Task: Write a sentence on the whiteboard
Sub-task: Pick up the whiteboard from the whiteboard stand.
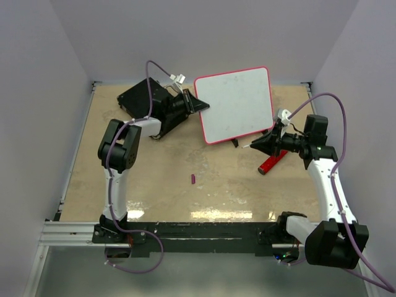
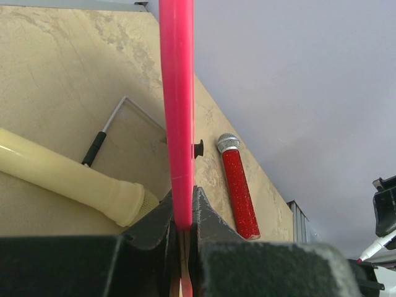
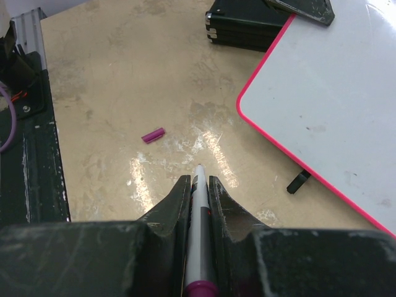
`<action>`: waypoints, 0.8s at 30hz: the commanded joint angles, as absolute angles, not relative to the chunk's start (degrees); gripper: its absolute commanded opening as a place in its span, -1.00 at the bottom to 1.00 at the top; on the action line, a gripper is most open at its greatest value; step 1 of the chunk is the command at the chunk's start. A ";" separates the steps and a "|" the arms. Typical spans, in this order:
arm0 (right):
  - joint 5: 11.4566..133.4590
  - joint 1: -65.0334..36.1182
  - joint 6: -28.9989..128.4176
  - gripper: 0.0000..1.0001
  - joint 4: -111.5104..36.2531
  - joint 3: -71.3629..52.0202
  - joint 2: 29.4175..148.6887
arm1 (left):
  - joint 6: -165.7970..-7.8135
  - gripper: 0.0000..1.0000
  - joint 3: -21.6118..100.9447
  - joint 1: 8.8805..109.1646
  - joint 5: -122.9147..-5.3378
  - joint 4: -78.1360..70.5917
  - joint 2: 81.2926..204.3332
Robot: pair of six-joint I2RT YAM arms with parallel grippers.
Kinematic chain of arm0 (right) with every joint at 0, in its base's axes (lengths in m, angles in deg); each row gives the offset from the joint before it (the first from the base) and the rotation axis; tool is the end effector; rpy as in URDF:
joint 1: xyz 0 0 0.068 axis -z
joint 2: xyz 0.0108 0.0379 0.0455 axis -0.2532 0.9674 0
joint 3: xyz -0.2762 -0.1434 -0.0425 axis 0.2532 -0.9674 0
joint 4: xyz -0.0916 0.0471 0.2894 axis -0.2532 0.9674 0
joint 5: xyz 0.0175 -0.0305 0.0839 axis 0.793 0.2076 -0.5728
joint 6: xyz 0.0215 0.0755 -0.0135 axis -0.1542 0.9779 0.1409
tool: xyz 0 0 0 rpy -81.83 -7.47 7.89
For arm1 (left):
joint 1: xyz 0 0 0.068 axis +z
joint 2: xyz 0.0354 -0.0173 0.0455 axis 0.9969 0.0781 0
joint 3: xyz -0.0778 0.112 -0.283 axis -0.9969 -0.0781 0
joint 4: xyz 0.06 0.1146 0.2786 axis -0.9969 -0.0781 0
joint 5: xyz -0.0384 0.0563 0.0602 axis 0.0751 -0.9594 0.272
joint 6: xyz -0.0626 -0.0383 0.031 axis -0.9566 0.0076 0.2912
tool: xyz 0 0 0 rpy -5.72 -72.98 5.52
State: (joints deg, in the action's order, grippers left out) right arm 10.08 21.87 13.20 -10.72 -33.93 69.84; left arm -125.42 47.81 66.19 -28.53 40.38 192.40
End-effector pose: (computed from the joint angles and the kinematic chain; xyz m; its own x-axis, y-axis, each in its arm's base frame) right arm 0.2578 0.0324 0.3294 -0.1878 -0.1469 -0.9712 -0.9036 0.4133 0.1122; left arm 0.5221 -0.2335 0.2045 -0.6689 -0.3524 -0.6546 0.5911 0.2820 -0.7557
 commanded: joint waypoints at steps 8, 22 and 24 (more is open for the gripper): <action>8.38 22.49 11.52 -1.00 -9.66 -32.57 67.65 | -124.00 -1.00 60.83 66.63 -32.66 41.85 188.34; 5.75 22.76 9.32 -1.00 -7.03 -31.96 65.63 | -126.55 -1.00 59.62 66.63 -33.10 43.25 183.87; 5.31 22.76 7.23 -1.00 -5.71 -31.43 65.45 | -126.90 -1.00 54.98 66.63 -32.93 45.09 180.88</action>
